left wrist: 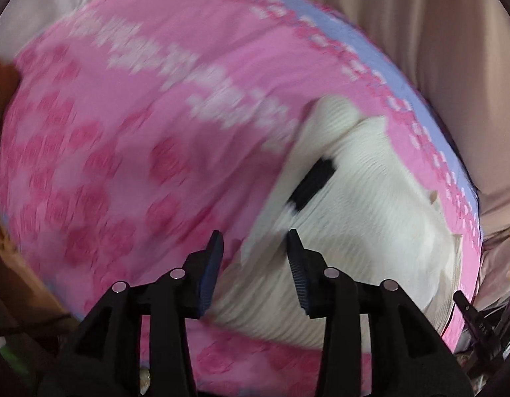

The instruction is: Fold small clothes

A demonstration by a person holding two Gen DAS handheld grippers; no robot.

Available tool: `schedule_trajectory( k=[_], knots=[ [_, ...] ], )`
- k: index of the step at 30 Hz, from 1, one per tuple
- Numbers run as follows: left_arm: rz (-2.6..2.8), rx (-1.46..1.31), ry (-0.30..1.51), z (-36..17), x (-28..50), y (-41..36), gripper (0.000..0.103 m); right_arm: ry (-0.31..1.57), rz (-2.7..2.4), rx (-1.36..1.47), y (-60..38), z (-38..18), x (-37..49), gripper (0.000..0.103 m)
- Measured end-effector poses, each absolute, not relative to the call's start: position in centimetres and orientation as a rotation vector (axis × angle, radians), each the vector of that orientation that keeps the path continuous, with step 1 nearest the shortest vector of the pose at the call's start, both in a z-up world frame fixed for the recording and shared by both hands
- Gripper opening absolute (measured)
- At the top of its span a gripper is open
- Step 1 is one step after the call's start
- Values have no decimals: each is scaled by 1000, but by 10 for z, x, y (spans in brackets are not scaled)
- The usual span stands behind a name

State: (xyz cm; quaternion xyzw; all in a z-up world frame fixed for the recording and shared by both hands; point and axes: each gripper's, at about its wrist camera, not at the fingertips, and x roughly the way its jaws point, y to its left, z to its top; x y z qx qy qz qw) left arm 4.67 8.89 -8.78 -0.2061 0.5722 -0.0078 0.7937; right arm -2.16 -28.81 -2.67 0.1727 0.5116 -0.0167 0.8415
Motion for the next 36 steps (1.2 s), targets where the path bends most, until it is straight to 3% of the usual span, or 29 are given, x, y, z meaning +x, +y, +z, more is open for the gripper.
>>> schedule_trajectory(
  k=[7, 10, 13, 21, 23, 24, 25, 28, 36],
  knots=[
    [10, -537, 1238, -103, 43, 97, 46, 1091, 209, 155, -177, -25, 35, 9],
    [3, -590, 1242, -101, 44, 101, 44, 1197, 212, 83, -153, -64, 66, 9],
    [-59, -599, 1236, -92, 42, 97, 45, 1186, 203, 138, -150, -60, 66, 11],
    [-55, -643, 1245, -104, 48, 90, 65, 1129, 166, 161, -174, -29, 10, 11],
    [-47, -619, 1232, -103, 50, 85, 65, 1138, 114, 166, -189, -37, -1, 11],
    [-50, -602, 1226, -102, 52, 82, 59, 1152, 78, 180, -200, -43, -6, 11],
    [-64, -584, 1223, -102, 57, 77, 39, 1162, 44, 204, -210, -48, -12, 11],
    [-94, -621, 1241, -104, 65, 75, 18, 1152, -33, 280, -241, -49, -27, 11],
    [-222, -571, 1139, -27, 66, 34, 15, 1135, -101, 394, -287, -56, -62, 11]
  ],
)
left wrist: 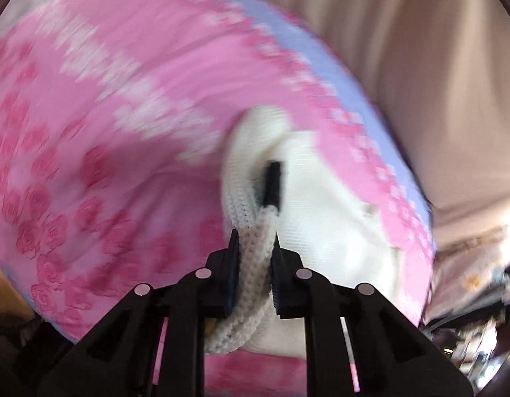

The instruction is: Fold small clothes

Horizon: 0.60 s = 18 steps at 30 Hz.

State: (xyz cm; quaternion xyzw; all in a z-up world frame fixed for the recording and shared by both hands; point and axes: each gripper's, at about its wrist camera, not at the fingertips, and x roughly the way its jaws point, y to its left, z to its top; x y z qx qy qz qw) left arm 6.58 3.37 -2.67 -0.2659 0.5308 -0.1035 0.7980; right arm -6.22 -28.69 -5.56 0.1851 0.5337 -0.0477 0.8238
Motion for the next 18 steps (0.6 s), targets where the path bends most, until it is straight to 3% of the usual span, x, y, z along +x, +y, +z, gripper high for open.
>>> schedule_trajectory(
  k=[5, 9, 18],
  knots=[
    [-433, -406, 1038, 39, 60, -57, 15, 1113, -99, 427, -303, -56, -76, 11],
    [-475, -372, 1051, 42, 62, -104, 15, 1097, -111, 461, -322, -55, -89, 11],
    [-319, -442, 1041, 37, 56, -53, 15, 1048, 15, 383, -297, -29, -46, 12]
  ],
)
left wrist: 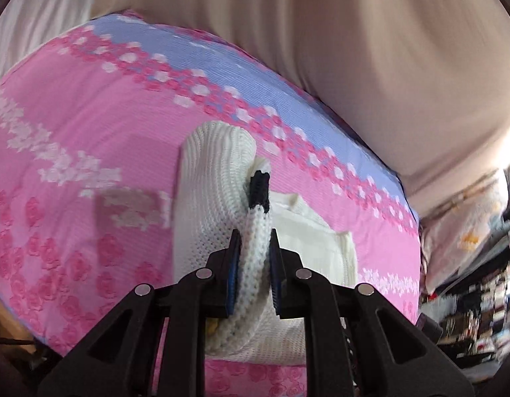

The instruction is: Fold small clothes

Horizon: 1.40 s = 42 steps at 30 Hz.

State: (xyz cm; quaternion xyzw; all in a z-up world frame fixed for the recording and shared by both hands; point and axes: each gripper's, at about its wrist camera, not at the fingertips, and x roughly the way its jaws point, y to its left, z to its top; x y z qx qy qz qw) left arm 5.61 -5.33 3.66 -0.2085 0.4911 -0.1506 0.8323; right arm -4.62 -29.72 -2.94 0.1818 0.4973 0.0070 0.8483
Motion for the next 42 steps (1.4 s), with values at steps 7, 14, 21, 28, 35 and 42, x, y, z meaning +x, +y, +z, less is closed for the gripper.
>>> schedule_trajectory(
  k=[7, 14, 21, 28, 35, 42],
  knots=[
    [-191, -593, 1048, 24, 44, 34, 15, 1149, 132, 279, -230, -60, 23, 11],
    [-166, -688, 1107, -4, 33, 64, 14, 1161, 139, 313, -226, -84, 47, 3],
    [-511, -497, 1009, 66, 50, -44, 6, 1082, 118, 492, -260, -51, 14, 9],
    [-623, -407, 1102, 52, 50, -140, 7, 1012, -59, 494, -320, -27, -81, 34],
    [-200, -405, 1143, 5, 37, -27, 35, 1070, -122, 582, -332, -47, -129, 35],
    [41, -504, 1178, -43, 21, 69, 41, 1114, 41, 461, -275, -42, -75, 35]
  ],
)
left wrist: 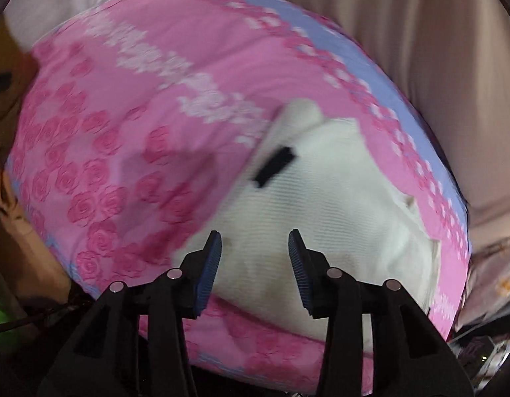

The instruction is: Fold small clothes

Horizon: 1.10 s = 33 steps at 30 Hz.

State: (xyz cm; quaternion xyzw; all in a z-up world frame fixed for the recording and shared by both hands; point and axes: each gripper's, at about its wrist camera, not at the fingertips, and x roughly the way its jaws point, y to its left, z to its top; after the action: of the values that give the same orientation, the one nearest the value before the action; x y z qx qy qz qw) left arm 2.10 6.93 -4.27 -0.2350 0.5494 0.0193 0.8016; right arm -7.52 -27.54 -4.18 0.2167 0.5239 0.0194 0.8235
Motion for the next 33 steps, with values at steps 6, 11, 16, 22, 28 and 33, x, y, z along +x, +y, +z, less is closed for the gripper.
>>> schedule_trajectory(
  k=[6, 11, 16, 22, 28, 33],
  knots=[
    [-5, -628, 1134, -65, 58, 81, 44, 1142, 166, 335, -220, -33, -54, 36],
    [-149, -646, 1230, -99, 94, 64, 48, 1152, 130, 321, -221, -30, -61, 37],
    [-237, -676, 1199, -77, 92, 53, 14, 1123, 12, 401, -257, -28, -82, 37],
    [-555, -576, 1081, 42, 76, -62, 14, 1042, -111, 549, -310, -26, -111, 37],
    [-791, -314, 1155, 42, 36, -233, 22, 990, -163, 635, -353, -28, -135, 40],
    [-691, -274, 1095, 46, 21, -214, 33, 957, -162, 649, -371, -24, -151, 46]
  ],
)
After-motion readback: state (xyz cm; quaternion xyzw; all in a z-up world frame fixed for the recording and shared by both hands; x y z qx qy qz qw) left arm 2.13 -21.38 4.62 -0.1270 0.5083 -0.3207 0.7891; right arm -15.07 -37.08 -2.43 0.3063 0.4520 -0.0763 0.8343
